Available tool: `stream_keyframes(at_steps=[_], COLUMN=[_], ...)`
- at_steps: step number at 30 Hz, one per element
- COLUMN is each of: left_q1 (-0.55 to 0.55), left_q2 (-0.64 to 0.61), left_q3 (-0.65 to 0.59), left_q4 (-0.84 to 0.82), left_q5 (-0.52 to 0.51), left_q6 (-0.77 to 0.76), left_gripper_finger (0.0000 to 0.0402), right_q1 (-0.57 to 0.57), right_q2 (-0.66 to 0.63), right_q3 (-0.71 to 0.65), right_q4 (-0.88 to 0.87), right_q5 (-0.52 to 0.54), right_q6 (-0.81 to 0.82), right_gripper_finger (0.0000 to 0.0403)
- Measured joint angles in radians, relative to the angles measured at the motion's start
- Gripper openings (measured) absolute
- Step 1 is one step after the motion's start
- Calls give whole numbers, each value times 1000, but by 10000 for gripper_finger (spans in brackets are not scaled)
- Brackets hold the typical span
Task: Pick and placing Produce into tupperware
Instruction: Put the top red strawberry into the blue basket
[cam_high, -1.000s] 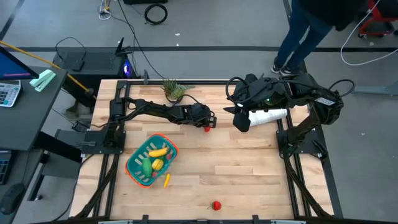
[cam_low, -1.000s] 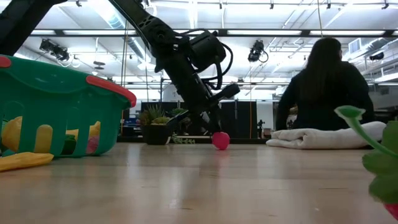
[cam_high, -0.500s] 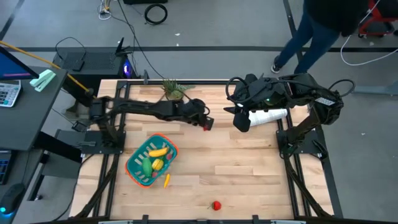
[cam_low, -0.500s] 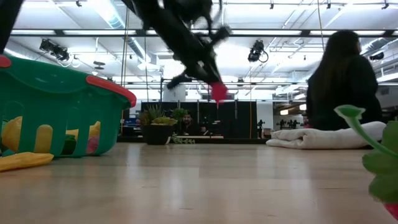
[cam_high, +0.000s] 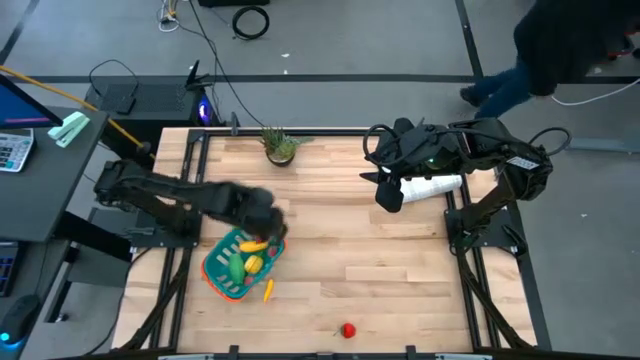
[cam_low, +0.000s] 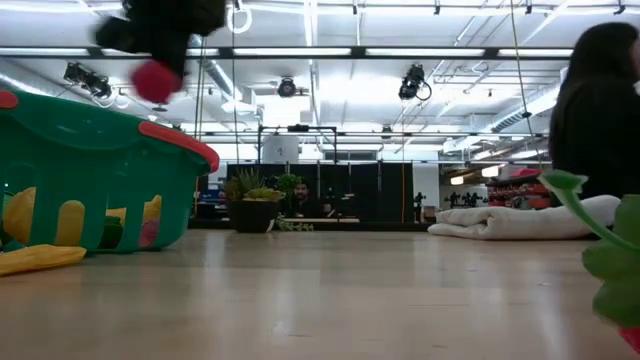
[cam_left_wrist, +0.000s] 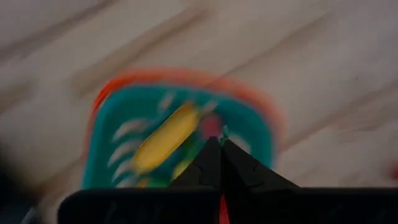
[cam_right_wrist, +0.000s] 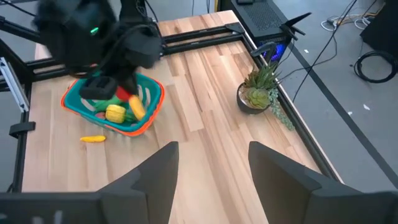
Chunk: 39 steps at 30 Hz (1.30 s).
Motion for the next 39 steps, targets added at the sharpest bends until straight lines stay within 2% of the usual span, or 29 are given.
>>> stream_keyframes(at_steps=[4,8,12,24,31,39], left_q1=[-103,-160,-195,-191,-191,-191], left_q2=[11,15,50,256,315,324], left_q3=[-2,-2,-2,-2,-2,-2], left_q4=[-139,-113,-114,-74,20,33], left_q5=[-19,-49,-78,-84,-83,-83], left_q6=[-211,-332,-383,-398,-398,-398], left_gripper_finger=[4,5,4,6,6,58], right_q1=[0,-1,-1,0,0,0], right_q2=[0,0,0,0,0,0], right_q3=[0,0,0,0,0,0], right_q4=[4,7,8,8,8,8], right_q5=[0,0,0,0,0,0], right_q6=[-1,-1,6,10,10,9], right_gripper_finger=[203,203,203,203,203,203])
